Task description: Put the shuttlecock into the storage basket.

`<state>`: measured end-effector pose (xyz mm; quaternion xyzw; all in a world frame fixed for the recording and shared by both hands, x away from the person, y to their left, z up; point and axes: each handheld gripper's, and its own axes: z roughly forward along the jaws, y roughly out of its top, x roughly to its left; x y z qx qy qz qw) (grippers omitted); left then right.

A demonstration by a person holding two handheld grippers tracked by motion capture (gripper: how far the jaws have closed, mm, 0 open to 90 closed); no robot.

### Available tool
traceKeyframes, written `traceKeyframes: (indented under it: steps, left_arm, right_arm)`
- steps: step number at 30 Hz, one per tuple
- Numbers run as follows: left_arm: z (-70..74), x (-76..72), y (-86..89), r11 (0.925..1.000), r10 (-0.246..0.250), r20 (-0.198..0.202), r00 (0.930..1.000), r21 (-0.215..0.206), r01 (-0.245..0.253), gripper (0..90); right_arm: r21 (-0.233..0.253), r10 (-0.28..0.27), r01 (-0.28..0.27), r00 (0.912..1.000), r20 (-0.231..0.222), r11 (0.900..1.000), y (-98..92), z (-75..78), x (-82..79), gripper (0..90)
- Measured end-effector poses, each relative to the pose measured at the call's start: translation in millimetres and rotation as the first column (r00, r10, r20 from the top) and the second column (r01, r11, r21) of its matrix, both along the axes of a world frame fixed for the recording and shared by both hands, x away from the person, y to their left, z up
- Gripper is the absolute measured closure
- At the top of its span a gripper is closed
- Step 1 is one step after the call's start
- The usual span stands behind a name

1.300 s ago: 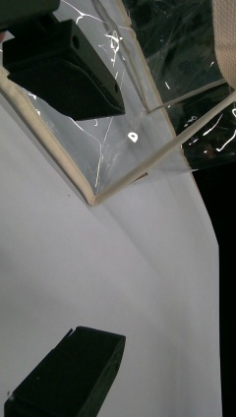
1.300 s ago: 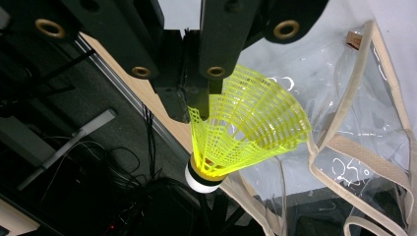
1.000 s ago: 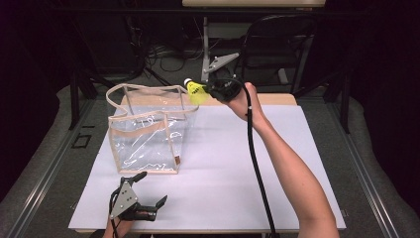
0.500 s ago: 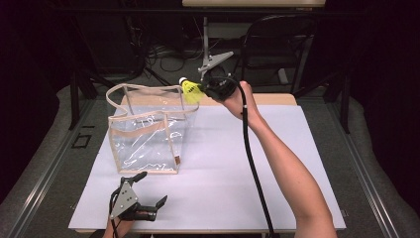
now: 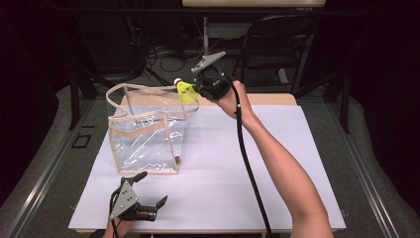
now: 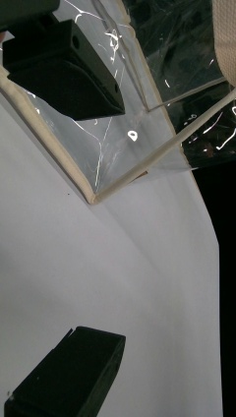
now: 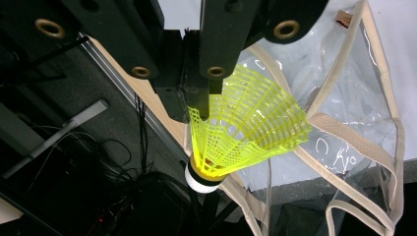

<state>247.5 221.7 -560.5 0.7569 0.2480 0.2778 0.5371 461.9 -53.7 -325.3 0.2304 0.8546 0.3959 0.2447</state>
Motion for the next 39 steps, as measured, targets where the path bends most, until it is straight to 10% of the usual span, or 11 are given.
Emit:
traceKeyframes:
  steps: [39]
  left_arm:
    - [0.1,0.3,0.1,1.0000,0.000,-0.001,1.0000,-0.007,0.000,0.0]
  right_arm:
    - [-0.032,0.006,-0.007,0.9993,-0.037,0.999,25.9,-12.7,13.8,89.6]
